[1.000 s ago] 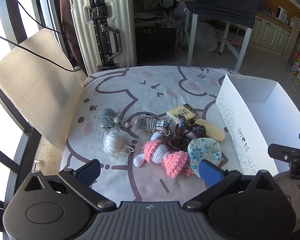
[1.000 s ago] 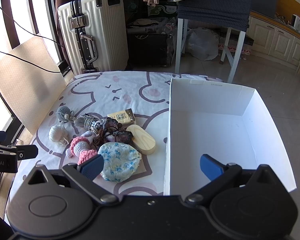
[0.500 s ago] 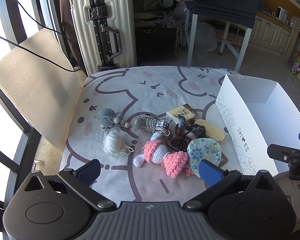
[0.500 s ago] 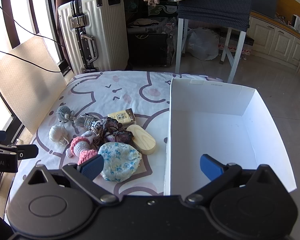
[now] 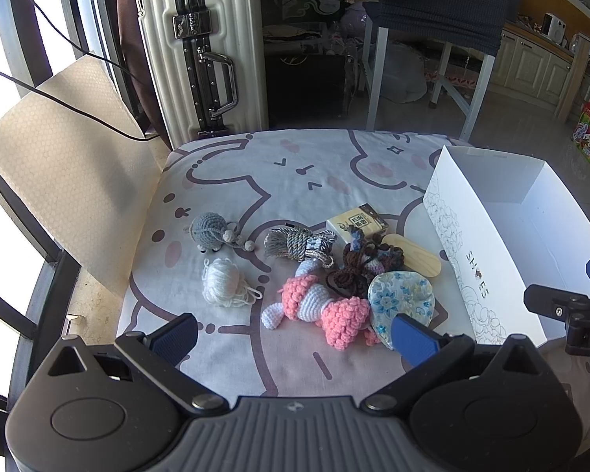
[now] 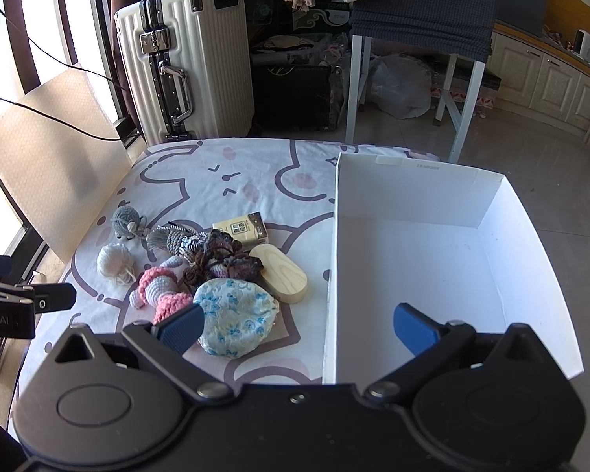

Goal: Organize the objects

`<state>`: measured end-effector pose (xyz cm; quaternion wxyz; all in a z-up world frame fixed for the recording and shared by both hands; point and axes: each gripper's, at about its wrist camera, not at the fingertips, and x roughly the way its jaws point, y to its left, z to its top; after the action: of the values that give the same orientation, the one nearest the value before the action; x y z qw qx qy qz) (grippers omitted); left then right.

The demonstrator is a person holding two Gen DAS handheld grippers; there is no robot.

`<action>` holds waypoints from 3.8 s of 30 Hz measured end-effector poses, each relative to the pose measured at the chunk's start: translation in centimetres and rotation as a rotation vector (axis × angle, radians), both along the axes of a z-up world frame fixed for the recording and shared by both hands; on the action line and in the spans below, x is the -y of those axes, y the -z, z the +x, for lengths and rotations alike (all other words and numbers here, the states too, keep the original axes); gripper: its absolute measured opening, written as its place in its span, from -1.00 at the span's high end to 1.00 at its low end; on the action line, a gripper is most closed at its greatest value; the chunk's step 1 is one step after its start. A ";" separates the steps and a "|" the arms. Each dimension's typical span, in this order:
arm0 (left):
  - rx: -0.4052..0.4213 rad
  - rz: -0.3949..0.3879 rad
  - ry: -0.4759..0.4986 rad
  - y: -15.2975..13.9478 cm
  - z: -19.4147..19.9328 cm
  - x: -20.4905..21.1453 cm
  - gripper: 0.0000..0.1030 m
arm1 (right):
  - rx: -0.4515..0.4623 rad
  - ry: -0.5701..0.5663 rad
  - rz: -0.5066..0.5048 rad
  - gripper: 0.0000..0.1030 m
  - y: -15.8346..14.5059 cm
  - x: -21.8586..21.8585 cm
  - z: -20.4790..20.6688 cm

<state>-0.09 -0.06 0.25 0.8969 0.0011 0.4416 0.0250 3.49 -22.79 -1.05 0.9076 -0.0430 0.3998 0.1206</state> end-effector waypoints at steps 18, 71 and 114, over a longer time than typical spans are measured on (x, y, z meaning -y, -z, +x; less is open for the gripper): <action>0.002 0.000 -0.004 0.2 -0.1 0.1 -1.00 | 0.000 -0.002 -0.001 -1.00 -0.1 0.1 -0.2; -0.052 0.044 0.220 5.1 10.6 -4.1 -1.00 | -0.124 -0.820 -0.484 -1.00 8.3 -12.1 7.0; -0.233 0.010 0.461 16.3 12.6 0.6 -1.00 | -0.293 -0.689 -0.358 -0.65 9.8 -7.7 9.2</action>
<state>12.55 -0.70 -16.05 0.8219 0.1091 0.5300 -0.1783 12.65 -15.11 -10.84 0.7258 -0.3138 0.5016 0.3509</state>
